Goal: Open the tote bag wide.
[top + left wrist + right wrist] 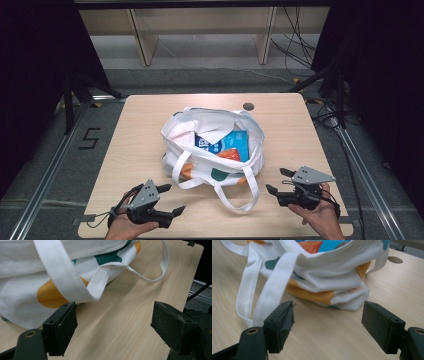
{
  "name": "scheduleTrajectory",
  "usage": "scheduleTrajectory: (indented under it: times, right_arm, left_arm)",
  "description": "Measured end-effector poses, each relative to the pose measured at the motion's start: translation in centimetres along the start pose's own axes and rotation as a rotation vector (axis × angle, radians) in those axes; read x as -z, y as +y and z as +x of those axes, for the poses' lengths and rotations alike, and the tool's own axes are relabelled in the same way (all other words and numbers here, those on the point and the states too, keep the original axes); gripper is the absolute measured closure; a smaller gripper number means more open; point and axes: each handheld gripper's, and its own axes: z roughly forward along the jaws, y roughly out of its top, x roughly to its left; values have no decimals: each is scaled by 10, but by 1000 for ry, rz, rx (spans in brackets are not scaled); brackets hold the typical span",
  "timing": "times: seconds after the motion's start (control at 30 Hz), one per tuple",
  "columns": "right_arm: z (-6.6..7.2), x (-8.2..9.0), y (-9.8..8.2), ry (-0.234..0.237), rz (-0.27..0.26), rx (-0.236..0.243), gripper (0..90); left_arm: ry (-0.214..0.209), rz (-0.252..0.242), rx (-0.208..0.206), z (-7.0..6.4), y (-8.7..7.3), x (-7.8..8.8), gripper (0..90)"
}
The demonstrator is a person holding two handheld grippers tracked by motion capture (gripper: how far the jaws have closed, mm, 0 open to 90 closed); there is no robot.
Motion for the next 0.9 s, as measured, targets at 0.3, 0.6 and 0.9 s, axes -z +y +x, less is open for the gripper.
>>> scheduleTrajectory:
  times: [0.3,0.6,0.9]
  right_arm:
    - [11,3,-13,17,18,-32,266]
    - [16,3,-29,36,73,-17,265]
    - [20,3,-33,35,91,8,263]
  left_arm:
    - [38,32,-24,1,-15,0,194]
    - [36,59,-5,-2,-26,-5,181]
    - [47,92,-36,-4,-28,-8,168]
